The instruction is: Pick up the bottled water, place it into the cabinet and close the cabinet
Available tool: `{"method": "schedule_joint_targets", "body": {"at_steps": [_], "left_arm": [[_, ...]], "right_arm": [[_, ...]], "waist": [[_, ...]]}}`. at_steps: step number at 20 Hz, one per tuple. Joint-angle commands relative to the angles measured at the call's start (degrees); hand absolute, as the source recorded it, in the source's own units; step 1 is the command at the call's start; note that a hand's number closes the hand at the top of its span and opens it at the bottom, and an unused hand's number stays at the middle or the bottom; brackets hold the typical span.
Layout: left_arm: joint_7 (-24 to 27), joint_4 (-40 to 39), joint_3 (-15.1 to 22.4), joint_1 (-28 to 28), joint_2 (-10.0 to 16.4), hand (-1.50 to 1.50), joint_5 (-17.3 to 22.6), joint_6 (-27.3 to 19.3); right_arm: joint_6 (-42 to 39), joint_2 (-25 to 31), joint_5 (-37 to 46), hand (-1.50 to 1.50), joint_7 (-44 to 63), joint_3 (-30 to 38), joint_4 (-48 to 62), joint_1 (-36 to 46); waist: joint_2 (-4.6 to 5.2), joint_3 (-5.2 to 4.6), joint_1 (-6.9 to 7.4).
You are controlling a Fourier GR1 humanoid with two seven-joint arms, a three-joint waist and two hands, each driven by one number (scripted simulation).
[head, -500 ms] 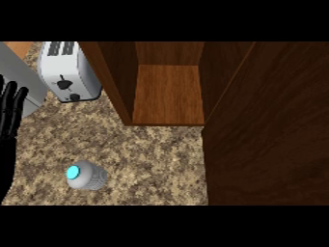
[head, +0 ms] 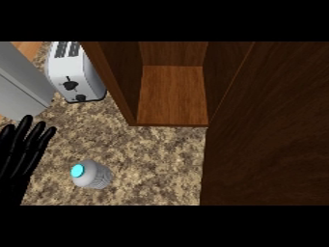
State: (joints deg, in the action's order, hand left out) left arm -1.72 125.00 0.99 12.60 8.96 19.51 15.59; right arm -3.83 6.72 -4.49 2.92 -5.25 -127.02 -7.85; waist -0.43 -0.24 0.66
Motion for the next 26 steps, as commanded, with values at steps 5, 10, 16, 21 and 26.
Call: {"method": "schedule_joint_targets", "body": {"at_steps": [5,10,16,21,26], "left_arm": [[-11.8,16.5,-1.4,14.2,3.3,-1.50,18.1,1.4],[-12.5,19.5,-7.2,17.7,4.5,-1.50,23.8,3.2],[-15.9,20.1,-9.2,16.6,5.8,-1.50,26.5,1.8],[-14.6,18.8,-8.0,17.9,4.6,-1.50,22.6,2.9],[-16.1,21.9,-5.4,18.6,3.1,-1.50,20.4,0.6]], "right_arm": [[0.5,-0.1,-2.8,-1.50,14.1,-7.2,-15.6,-3.7],[0.5,0.6,-3.8,-1.50,15.5,-5.7,-18.6,-5.3],[1.8,-0.4,-1.7,-1.50,16.8,-8.6,-19.7,-6.1],[3.0,0.4,-1.7,-1.50,22.1,-10.0,-25.1,-5.2],[5.2,-1.5,2.2,-1.50,21.6,-13.4,-24.0,-5.0]], "waist": [[0.07,0.19,-0.04],[0.07,0.21,0.36],[0.03,0.22,0.10],[-0.03,0.18,-0.16],[-0.07,0.24,-0.46]]}}
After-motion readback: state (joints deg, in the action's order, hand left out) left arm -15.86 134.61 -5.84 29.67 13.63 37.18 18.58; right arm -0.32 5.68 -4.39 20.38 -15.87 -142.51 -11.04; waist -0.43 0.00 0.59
